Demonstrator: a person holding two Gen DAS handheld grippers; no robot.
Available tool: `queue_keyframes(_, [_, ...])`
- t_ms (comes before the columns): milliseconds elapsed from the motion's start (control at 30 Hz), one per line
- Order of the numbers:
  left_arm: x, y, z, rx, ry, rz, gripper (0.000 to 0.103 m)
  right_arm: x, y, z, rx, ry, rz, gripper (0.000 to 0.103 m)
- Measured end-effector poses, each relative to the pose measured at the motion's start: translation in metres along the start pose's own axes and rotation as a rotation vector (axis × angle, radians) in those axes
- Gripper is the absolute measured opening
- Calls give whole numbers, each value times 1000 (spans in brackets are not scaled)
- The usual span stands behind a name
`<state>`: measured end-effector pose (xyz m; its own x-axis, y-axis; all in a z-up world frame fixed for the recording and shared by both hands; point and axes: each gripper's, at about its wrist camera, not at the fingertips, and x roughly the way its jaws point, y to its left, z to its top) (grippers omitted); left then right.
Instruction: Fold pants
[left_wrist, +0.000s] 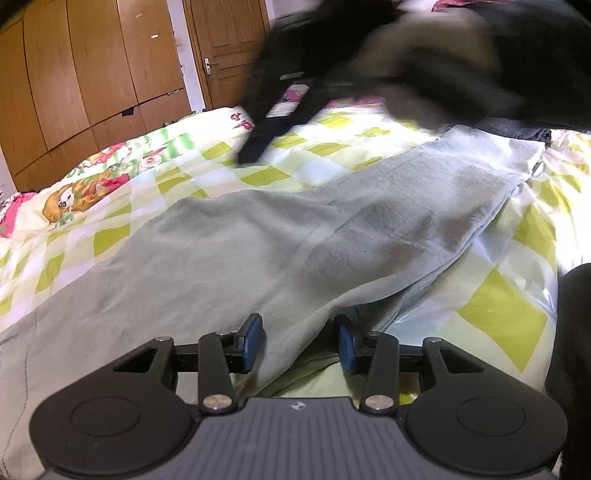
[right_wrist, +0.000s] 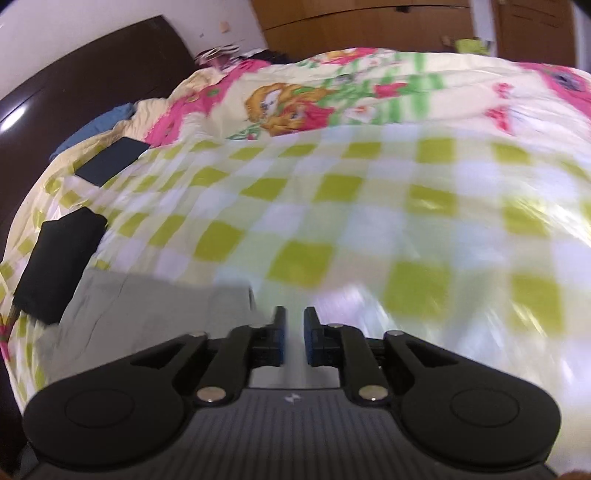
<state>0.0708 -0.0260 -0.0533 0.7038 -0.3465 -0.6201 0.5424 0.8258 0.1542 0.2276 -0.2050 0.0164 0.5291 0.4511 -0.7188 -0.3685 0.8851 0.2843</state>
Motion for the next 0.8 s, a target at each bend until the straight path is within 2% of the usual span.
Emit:
queue_keyframes(133, [-4,-7,1,28,0,28,56,-42,-29,-68,152,46,-68,19])
queue_keyframes(233, [-10,-18,3,84,17,68,55,-68,-62,-106,280,26,-192,19])
queue_keyframes(333, [-19,-31,8,134,38,87,55,-102,-91,-130,436,-79,-211,17])
queue_keyframes(400, [-24,-39,12,162,55,81,55,-125,-100,-141,477,-144,-224,18])
queue_keyframes(500, [-34,-57,19,232,66,66,55,-155,-113,-161,519,-218,-265,29])
queue_keyframes(600, [-42,-75,28,301,71,36,56,-182,-138,-191,652,-297,-284,33])
queue_keyframes(700, [-41,-88,40,334,69,13,57,-199,-160,-224,800,-370,-248,33])
queue_keyframes(800, [-35,-102,55,348,49,3,57,-203,-172,-240,872,-417,-237,30])
